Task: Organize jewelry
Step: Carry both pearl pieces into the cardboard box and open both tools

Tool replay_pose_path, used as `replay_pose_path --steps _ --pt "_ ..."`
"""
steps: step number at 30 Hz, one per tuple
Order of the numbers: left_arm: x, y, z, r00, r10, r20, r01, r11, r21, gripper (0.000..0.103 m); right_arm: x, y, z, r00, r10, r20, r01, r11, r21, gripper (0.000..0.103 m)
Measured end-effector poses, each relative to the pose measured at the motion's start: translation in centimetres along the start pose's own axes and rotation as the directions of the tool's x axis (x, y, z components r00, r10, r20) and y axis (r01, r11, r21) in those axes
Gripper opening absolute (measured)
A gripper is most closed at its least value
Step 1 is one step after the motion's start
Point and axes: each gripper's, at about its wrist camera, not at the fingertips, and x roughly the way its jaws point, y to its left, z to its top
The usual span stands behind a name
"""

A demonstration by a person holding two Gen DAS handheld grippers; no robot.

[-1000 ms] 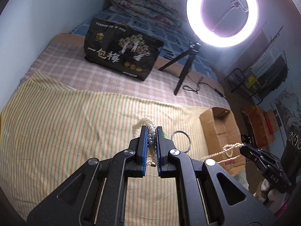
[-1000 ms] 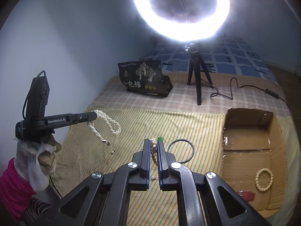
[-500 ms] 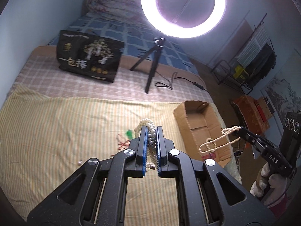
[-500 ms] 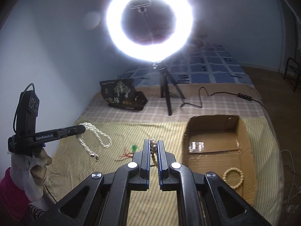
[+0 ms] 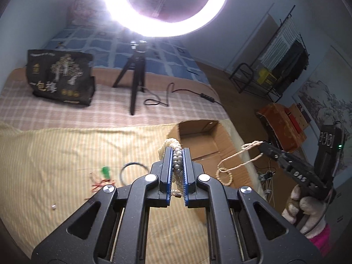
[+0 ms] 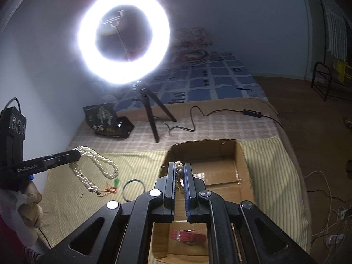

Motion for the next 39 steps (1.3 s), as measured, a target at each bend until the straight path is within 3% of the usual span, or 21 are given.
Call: replay_pose_path --steps 15,32,35,38,39 --pt "6.6 -6.1 -0.4 0.996 -0.074 -0.056 0.077 0.995 0.06 0.006 2.3 -3.8 1.2 0.999 -0.036 0.016 0.035 0.998 0.043 0.004" --pt "9.8 -7.4 -1.1 0.993 -0.058 -0.103 0.066 0.995 0.075 0.006 4.2 -5.2 1.5 0.999 -0.038 0.005 0.038 0.998 0.058 0.004" --pt "9.9 -7.4 -1.1 0.993 -0.057 -0.103 0.065 0.995 0.079 0.006 4.4 -5.4 1.4 0.999 -0.037 0.005 0.037 0.997 0.065 0.01" --pt "9.8 -7.5 -1.0 0.993 -0.05 -0.108 0.059 0.995 0.082 0.009 4.4 -5.5 1.4 0.999 -0.04 0.008 0.039 0.997 0.067 0.032" --pt "9.8 -7.4 -1.0 0.993 -0.046 -0.105 0.055 0.995 0.083 0.012 4.3 -5.5 1.4 0.999 -0.051 0.012 0.05 0.996 0.068 0.034"
